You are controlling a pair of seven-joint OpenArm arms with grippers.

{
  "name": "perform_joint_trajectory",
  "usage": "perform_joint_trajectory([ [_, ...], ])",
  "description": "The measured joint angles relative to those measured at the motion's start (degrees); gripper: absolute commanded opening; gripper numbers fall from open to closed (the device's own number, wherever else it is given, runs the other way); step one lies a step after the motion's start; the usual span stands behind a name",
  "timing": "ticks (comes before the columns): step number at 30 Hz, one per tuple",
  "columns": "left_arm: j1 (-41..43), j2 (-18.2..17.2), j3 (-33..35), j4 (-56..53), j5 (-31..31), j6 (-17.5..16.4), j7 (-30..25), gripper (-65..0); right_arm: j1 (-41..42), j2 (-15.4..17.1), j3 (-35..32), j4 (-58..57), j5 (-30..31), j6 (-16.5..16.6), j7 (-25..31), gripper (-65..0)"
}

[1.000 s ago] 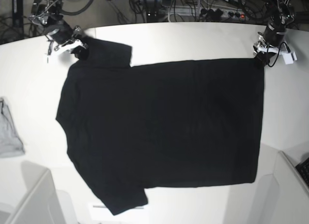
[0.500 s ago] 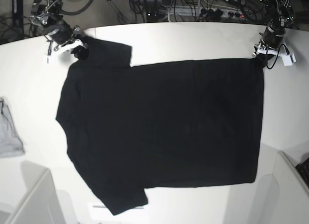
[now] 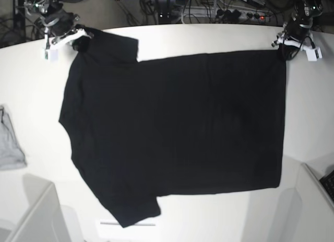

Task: Fold the T-shirt properly
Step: 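Lift both shoulder corners and pull the shirt toward the robot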

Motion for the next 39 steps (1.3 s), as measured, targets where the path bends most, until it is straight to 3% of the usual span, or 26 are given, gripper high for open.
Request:
perform_joint_trajectory([
  [14,7.5,0.0,0.0,8.0,0.2,0.2,0.0,-65.0,-4.0,-1.7,3.1,5.7,0.2,0.3,-0.3,-65.0],
  [26,4.3,0.3,0.0,12.4,-0.5,0.2,0.4,-65.0,4.6,-1.7,3.0,6.7,0.0,0.2,-1.0,-65.0],
  [31,2.9,1.7,0.3,12.2,-0.3,4.7,0.7,-65.0,9.4,-1.4,3.0,6.4,-0.1,0.2,-6.5,-65.0],
  [39,-2.4,3.0,-2.1,11.2,-0.4,5.6,4.9,-65.0,17.0,-1.7,3.0,6.3,-7.8,0.2,-11.1,-65.0],
])
